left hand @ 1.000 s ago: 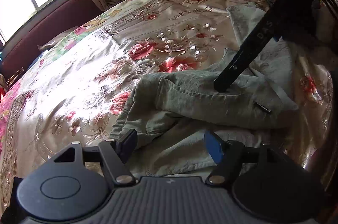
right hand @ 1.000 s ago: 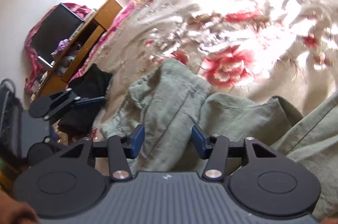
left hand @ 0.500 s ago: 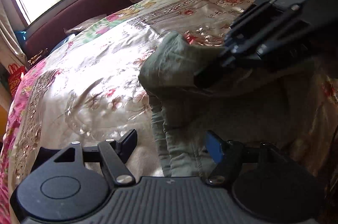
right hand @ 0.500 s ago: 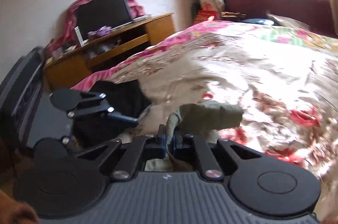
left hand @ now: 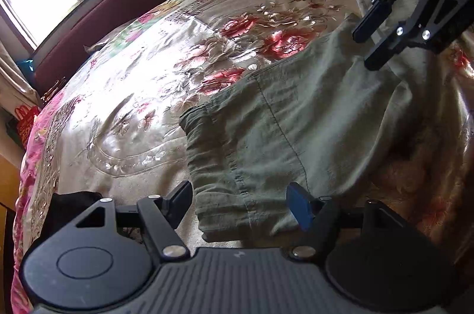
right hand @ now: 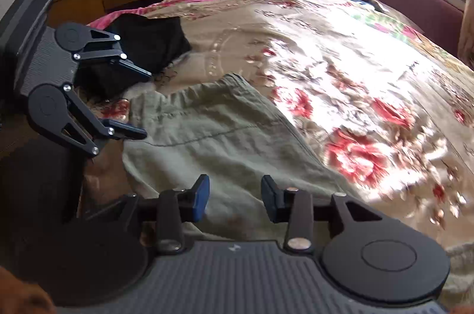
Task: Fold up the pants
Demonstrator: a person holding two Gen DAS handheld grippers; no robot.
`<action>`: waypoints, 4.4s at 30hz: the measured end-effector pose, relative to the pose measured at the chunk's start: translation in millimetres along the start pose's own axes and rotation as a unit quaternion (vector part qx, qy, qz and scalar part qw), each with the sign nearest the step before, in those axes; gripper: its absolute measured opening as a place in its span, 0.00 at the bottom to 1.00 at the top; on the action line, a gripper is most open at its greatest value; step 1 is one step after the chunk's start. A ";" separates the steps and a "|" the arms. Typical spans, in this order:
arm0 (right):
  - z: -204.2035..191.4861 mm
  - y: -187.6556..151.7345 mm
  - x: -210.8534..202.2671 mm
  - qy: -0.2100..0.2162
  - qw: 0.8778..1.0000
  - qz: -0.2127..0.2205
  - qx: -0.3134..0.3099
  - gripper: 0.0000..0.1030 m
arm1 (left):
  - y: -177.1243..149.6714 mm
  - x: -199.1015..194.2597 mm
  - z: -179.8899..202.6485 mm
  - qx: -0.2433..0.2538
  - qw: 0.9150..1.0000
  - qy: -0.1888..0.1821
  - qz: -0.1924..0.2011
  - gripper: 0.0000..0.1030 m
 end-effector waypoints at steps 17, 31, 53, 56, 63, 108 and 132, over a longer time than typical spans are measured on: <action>163.9 -45.8 -26.8 -0.115 0.972 -0.062 0.196 0.47 | 65.8 -27.3 25.1 0.011 0.998 -0.042 0.044 0.83; 205.4 -28.2 59.1 0.003 0.950 -0.248 -0.189 0.62 | 139.9 54.5 123.0 0.038 0.967 -0.253 -0.009 0.83; 178.2 -42.0 56.1 -0.061 0.896 -0.363 -0.250 0.04 | 142.2 78.7 111.2 -0.029 0.965 -0.260 0.008 0.56; 174.3 -35.2 32.9 -0.112 0.911 -0.327 -0.226 0.03 | 145.8 80.5 105.4 -0.044 0.964 -0.261 0.004 0.33; 176.5 36.8 -34.4 -0.247 0.934 -0.168 -0.197 0.03 | 181.2 43.2 75.4 -0.031 0.985 -0.150 0.078 0.21; 277.4 -136.1 -154.6 -0.134 0.848 0.231 0.458 0.02 | 139.2 49.4 178.2 0.080 0.989 -0.121 -0.001 0.24; 326.7 -157.7 -46.5 -0.081 0.847 0.089 0.517 0.54 | 199.4 32.0 186.9 0.015 0.975 -0.213 0.052 0.31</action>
Point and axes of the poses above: each gripper's, at about its wrist camera, not at the fingertips, and x roughly the way its jaws point, z to its right, y to its top, the point moved 3 cm from there along x, roughly the way its jaws point, and after that the axes turned 3 degrees about -z, right-handed, at the moved point
